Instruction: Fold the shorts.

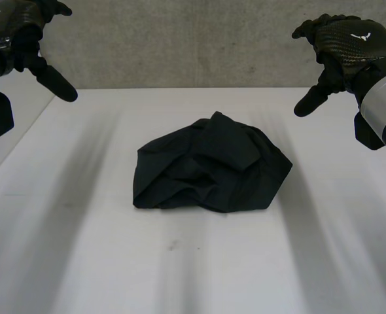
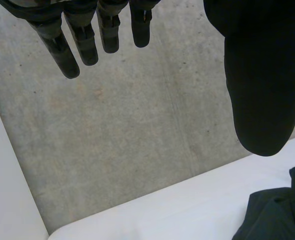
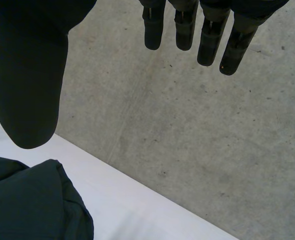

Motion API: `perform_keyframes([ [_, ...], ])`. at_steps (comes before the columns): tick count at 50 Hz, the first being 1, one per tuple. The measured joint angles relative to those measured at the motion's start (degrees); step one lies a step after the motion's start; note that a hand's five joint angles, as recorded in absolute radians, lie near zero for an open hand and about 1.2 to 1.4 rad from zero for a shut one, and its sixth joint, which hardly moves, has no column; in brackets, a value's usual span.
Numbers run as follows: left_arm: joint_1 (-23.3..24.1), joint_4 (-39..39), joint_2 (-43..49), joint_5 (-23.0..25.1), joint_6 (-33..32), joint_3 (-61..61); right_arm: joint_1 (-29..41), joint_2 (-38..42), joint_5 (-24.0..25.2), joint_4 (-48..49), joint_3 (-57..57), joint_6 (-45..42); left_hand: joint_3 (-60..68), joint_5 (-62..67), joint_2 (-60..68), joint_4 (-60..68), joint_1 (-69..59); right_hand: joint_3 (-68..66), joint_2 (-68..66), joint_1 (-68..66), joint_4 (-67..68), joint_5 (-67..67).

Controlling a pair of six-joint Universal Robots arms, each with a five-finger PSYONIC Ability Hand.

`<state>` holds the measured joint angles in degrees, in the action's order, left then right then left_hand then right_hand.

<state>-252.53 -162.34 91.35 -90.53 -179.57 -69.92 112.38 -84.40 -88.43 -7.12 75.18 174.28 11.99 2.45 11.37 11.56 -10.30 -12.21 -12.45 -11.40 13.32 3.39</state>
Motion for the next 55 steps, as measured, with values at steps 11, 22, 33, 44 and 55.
perform_keyframes([
  [11, 1.4, -0.9, 0.2, 0.4, -0.3, -2.0, 0.0, 0.4, 0.5, 0.5, 0.2, -1.2, 0.0, 0.0, 0.0, 0.0, 0.0, 0.0, 0.0, 0.0, 0.0, 0.0],
  [22, 8.7, -11.8, 9.3, 1.0, -0.8, -5.6, -3.2, 9.2, 2.8, -1.8, -1.1, -6.7, 0.0, 0.0, 0.0, 0.0, -0.1, 0.0, 0.0, 0.0, 0.0, 0.0],
  [33, 18.0, -20.0, 31.3, 2.0, -7.3, 3.1, -7.3, 27.7, 4.9, -2.0, -8.6, 9.4, 0.0, 0.0, 0.0, 0.0, -0.2, 0.0, 0.0, 0.0, 0.0, 0.0],
  [44, 21.5, -19.8, 47.3, -1.3, -12.3, 15.0, -6.8, 38.3, 7.2, -1.8, -13.9, 15.0, 17.6, 17.0, 18.3, 18.0, -20.3, 0.0, 0.0, 0.0, 0.0, 0.0],
  [55, 21.5, -21.1, 45.9, -8.7, -13.0, 14.5, -6.7, 37.3, 8.7, 1.3, -13.2, 13.0, 55.7, 53.4, 56.6, 56.7, -52.9, -55.1, -54.7, -43.9, 54.4, 50.8],
])
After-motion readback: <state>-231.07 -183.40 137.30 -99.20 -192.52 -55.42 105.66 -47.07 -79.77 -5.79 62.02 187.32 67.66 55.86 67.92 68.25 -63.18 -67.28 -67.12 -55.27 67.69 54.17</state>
